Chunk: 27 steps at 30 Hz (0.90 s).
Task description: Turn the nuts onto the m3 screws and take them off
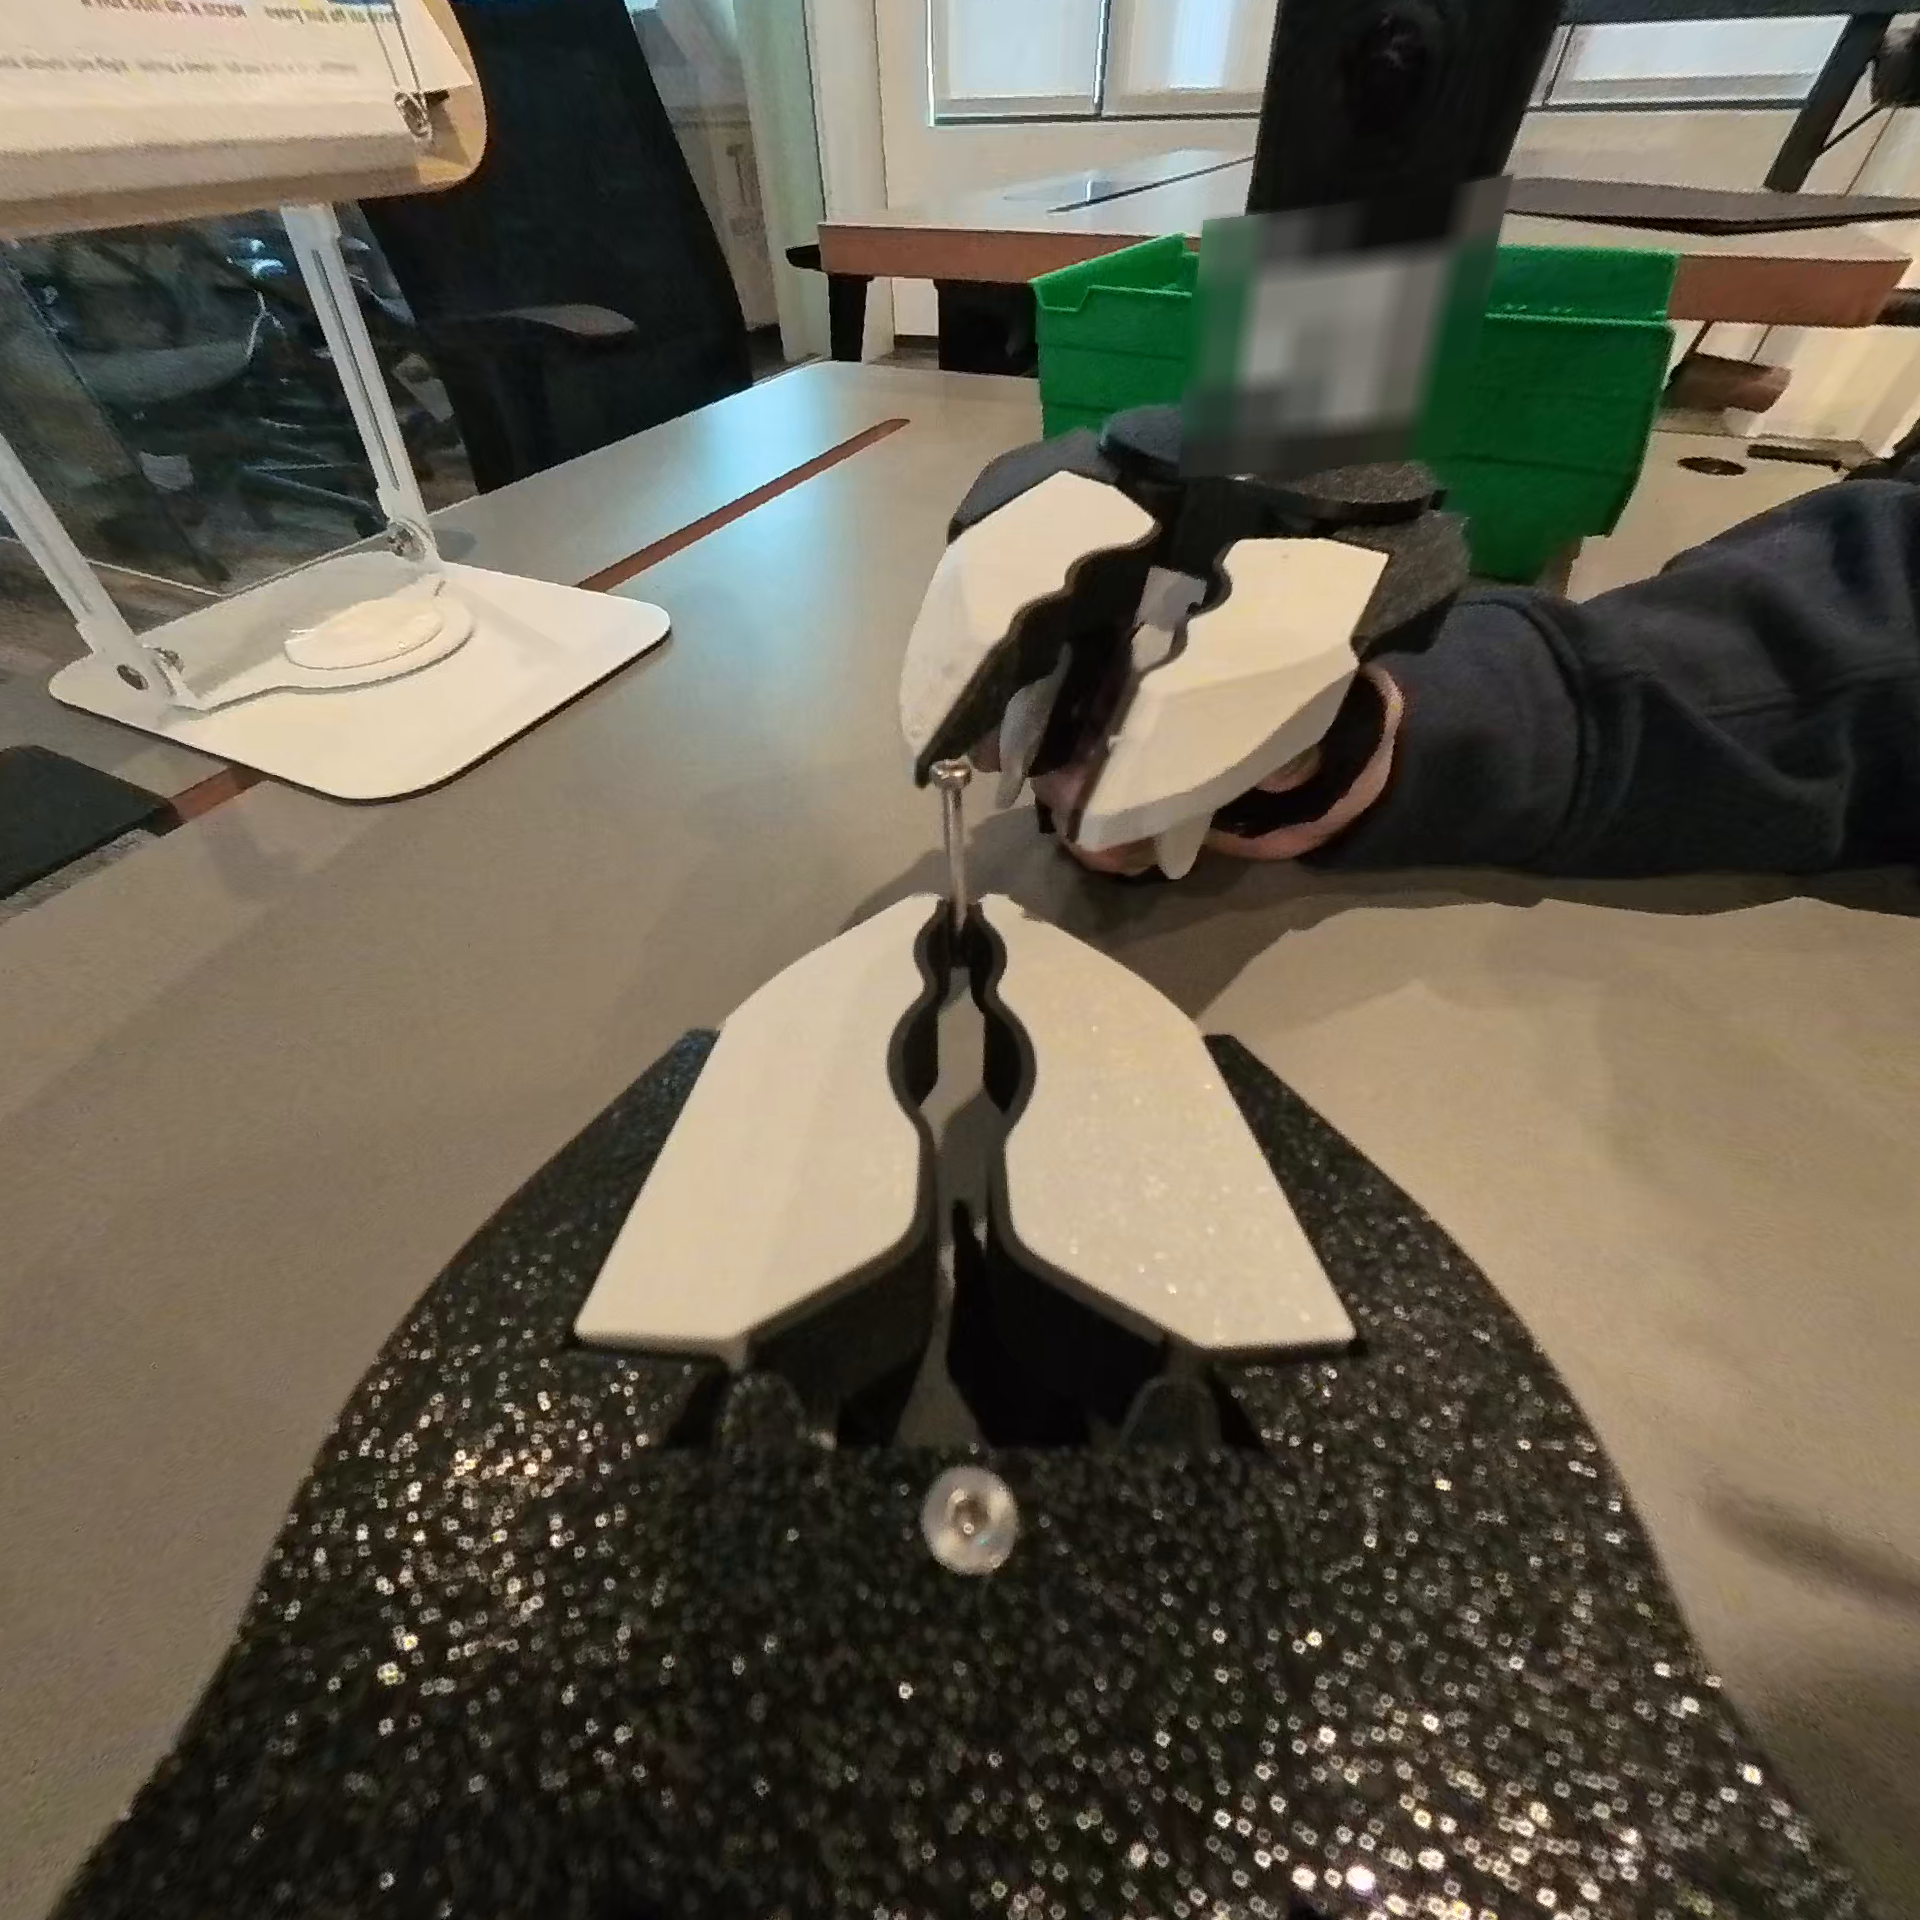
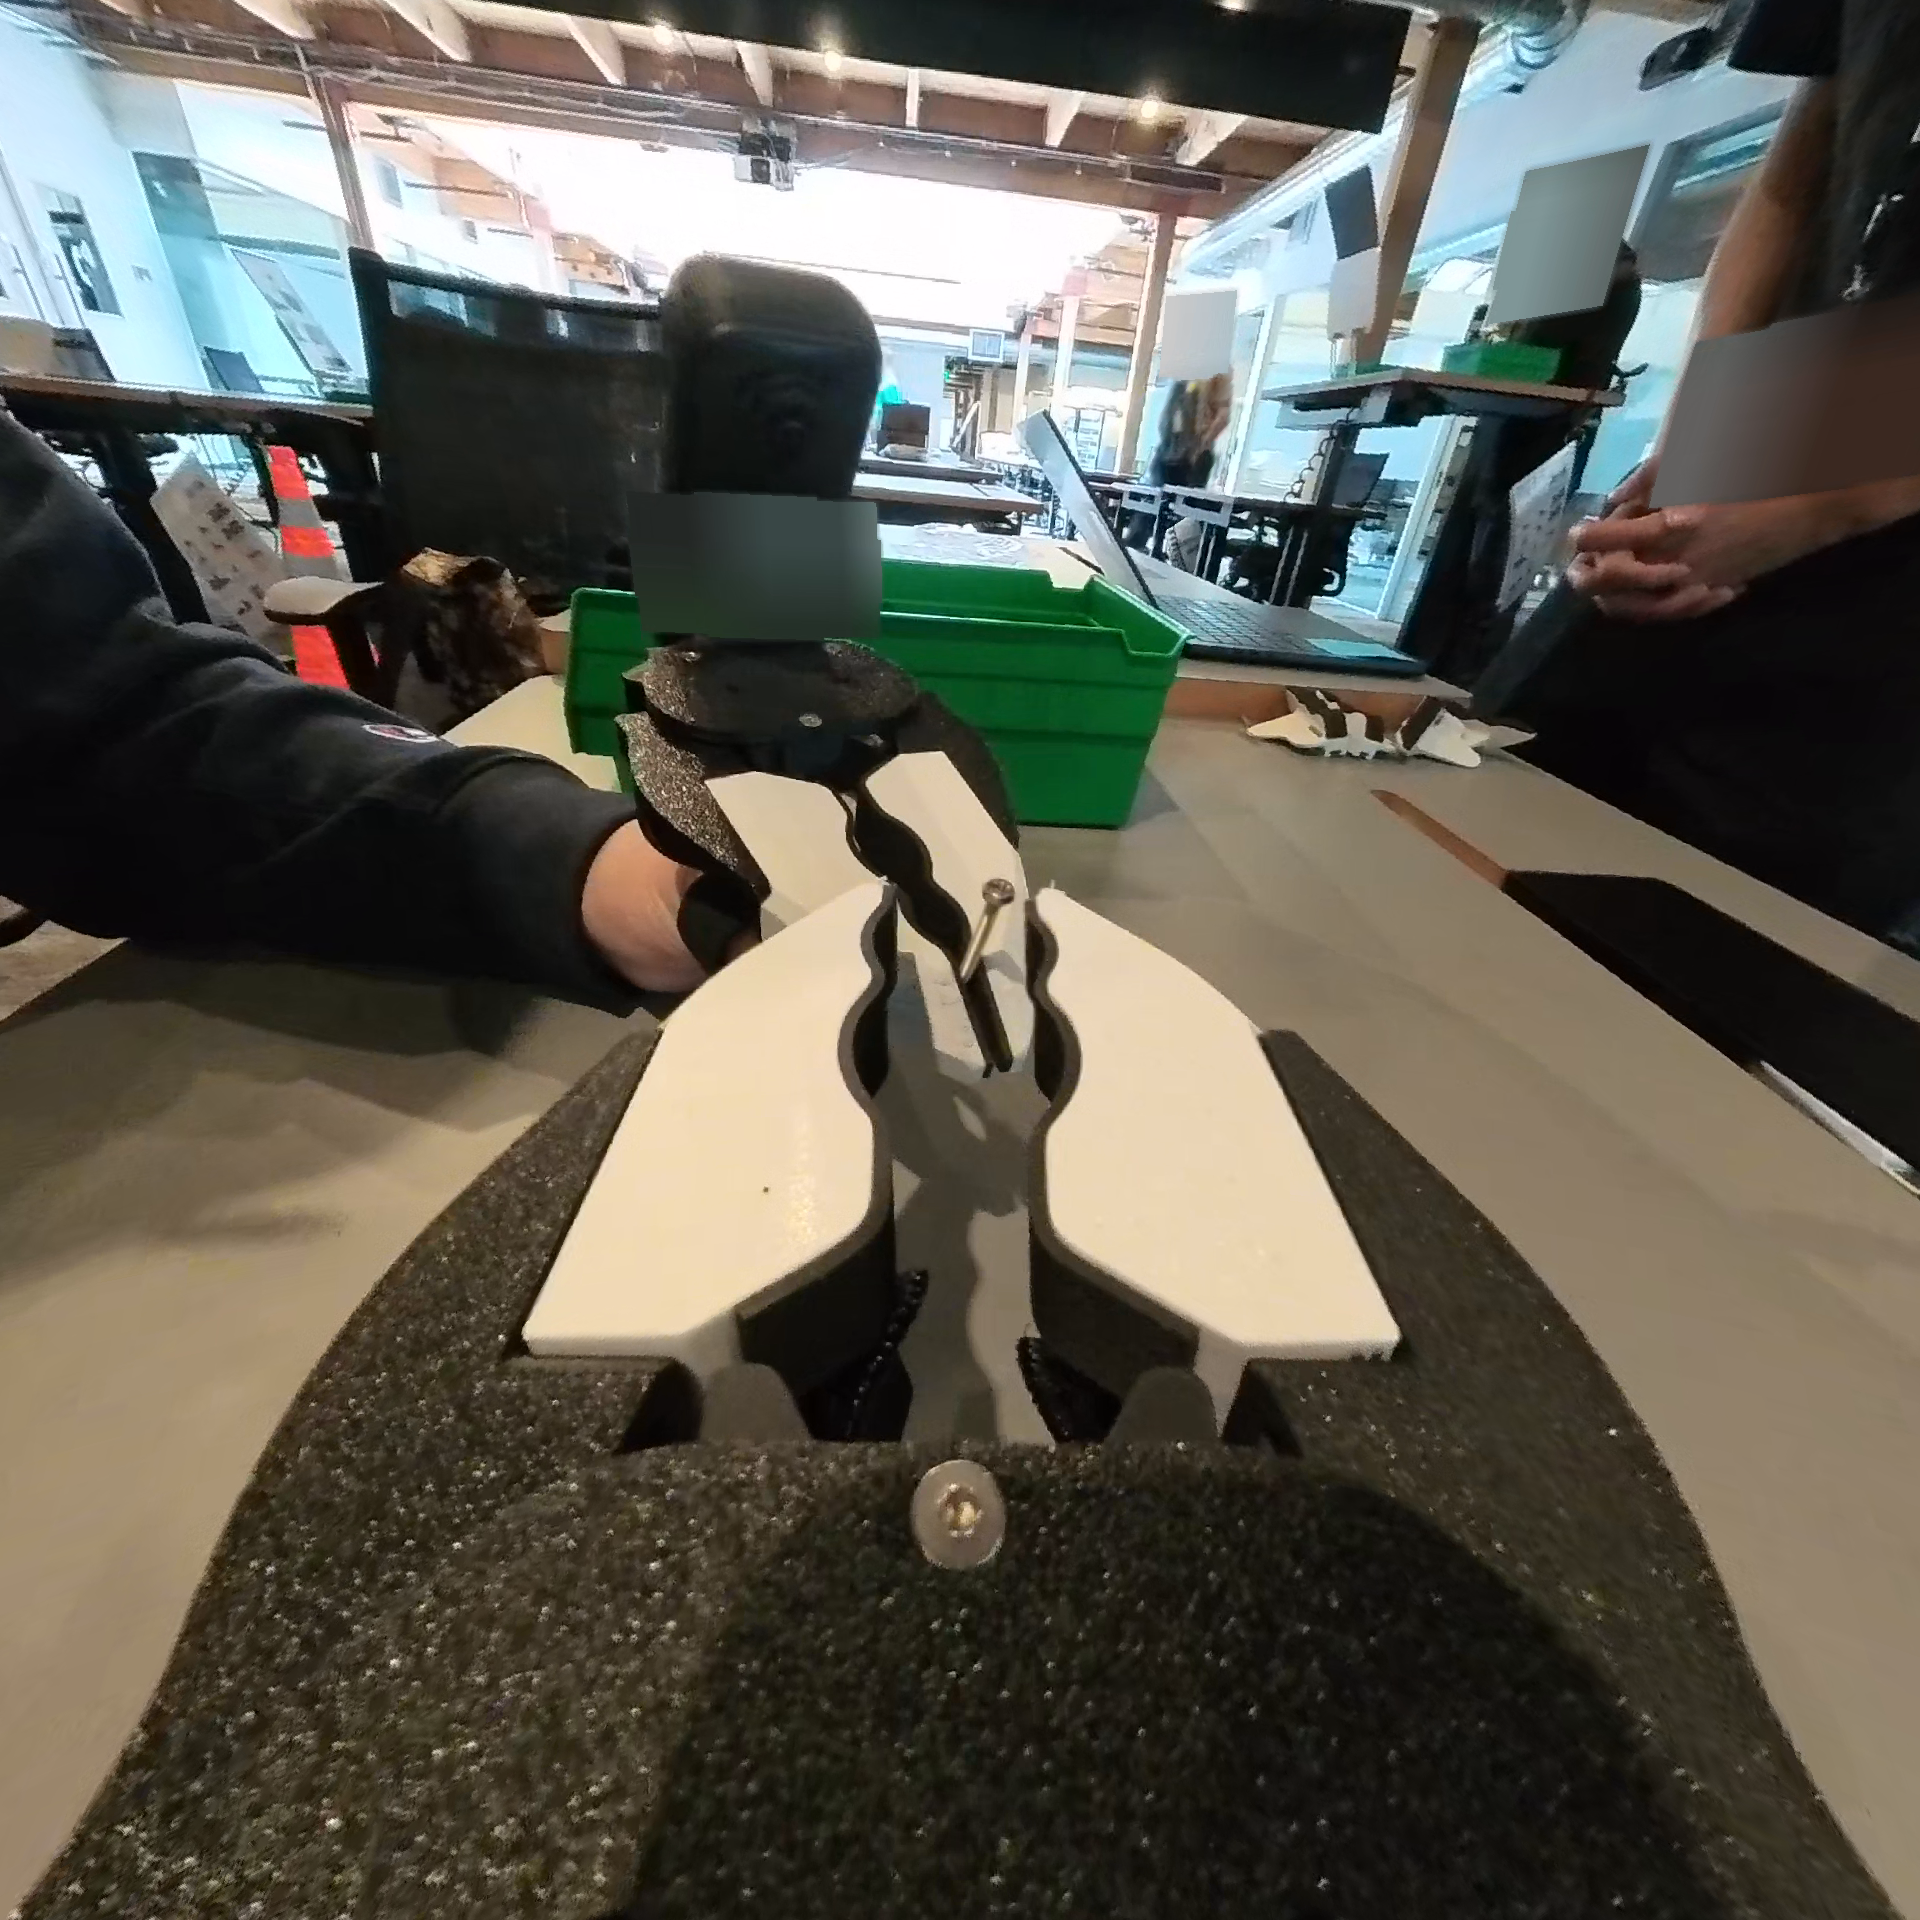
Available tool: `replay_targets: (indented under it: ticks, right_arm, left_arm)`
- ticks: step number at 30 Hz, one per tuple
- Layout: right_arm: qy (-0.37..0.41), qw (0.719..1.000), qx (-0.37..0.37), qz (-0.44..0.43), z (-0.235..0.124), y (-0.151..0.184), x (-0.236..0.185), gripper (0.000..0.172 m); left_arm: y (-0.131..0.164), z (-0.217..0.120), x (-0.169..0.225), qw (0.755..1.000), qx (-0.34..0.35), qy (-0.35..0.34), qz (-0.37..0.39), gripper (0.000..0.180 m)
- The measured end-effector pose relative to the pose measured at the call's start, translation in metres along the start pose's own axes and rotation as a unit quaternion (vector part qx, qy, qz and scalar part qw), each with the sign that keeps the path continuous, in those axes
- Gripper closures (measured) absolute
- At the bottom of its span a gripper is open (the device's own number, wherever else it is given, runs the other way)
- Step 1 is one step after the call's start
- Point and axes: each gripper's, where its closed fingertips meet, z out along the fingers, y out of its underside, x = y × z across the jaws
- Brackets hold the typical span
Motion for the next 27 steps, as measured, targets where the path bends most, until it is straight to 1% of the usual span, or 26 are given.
replay_targets:
  ticks: [14, 23, 27]
  right_arm:
    - [0.010, 1.000, 0.008, -0.003, -0.0014, -0.0014, 0.0028, 0.149]
    - [-0.003, 1.000, -0.002, -0.012, -0.0024, 0.0004, -0.0068, 0.153]
    - [0.010, 1.000, 0.005, -0.010, -0.0014, -0.0009, -0.0012, 0.150]
  left_arm:
    - [-0.0001, 0.0002, -0.0004, 1.000, 0.001, -0.003, 0.003, 0.178]
    - [-0.0002, 0.0002, -0.0008, 1.000, 0.001, -0.006, 0.003, 0.178]
    - [0.0005, 0.0008, -0.0002, 1.000, -0.002, -0.006, 0.007, 0.178]
